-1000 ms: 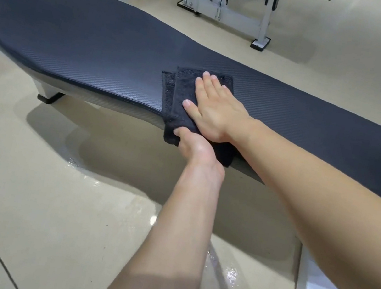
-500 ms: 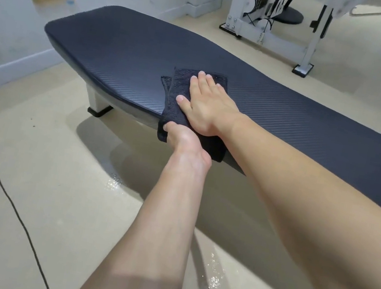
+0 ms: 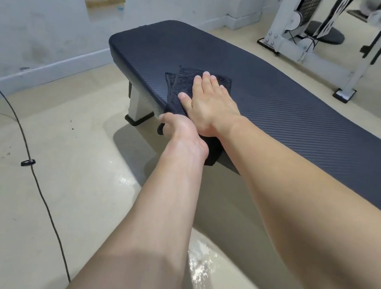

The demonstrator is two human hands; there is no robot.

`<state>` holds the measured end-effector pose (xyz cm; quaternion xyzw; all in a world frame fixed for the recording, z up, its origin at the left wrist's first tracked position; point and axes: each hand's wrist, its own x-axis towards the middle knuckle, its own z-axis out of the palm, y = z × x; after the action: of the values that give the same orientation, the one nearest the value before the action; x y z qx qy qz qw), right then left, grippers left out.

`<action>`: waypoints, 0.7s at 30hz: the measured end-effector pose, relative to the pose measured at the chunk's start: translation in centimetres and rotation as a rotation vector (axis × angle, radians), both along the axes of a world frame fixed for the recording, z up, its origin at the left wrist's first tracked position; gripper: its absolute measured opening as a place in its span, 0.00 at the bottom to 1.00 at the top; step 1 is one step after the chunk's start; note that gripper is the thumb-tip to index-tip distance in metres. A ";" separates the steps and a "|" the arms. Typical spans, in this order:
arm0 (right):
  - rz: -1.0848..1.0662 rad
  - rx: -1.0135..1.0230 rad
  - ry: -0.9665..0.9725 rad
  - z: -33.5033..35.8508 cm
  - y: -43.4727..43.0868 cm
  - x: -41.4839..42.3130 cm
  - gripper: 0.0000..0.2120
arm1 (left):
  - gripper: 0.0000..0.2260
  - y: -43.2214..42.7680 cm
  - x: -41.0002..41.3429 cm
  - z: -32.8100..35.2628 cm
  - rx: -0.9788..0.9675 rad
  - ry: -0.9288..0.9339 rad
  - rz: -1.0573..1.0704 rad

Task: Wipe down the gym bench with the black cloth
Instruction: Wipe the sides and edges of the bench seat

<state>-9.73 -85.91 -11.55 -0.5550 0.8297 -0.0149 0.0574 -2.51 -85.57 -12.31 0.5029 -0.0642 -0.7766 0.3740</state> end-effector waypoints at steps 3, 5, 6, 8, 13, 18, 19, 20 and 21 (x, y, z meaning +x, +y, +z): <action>-0.003 0.005 -0.004 -0.1 -3.0 1.1 0.35 | 0.28 -3.2 1.1 -0.3 -0.015 0.028 -0.018; -0.010 0.000 -0.003 -0.1 -4.4 1.4 0.35 | 0.28 -5.1 1.5 -0.4 -0.019 -0.010 -0.014; -0.015 -0.002 -0.001 -0.1 -5.1 1.6 0.35 | 0.27 -5.9 1.8 -0.3 -0.015 -0.020 -0.013; -0.012 0.001 -0.001 -0.1 -6.9 2.1 0.35 | 0.27 -7.7 2.2 -0.3 -0.019 -0.043 -0.027; -0.009 0.015 -0.011 0.2 -10.2 2.3 0.34 | 0.30 -12.1 2.0 -1.2 0.034 -0.053 -0.069; -0.014 0.017 -0.017 0.2 -12.9 2.1 0.33 | 0.27 -14.3 2.4 0.0 0.083 0.012 -0.071; -0.018 0.020 -0.014 0.2 -13.3 2.1 0.33 | 0.26 -14.7 2.5 0.2 0.081 0.010 -0.075; -0.020 0.023 -0.007 0.2 -13.8 2.1 0.33 | 0.24 -15.1 2.5 0.3 0.079 0.007 -0.078; -0.017 0.026 -0.003 0.2 -14.3 2.1 0.33 | 0.22 -15.5 2.7 0.6 0.072 0.007 -0.083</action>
<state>-7.66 -100.18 -11.35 -0.5471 0.8345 -0.0056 0.0660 0.15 -101.03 -11.69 0.5104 -0.0557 -0.7950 0.3231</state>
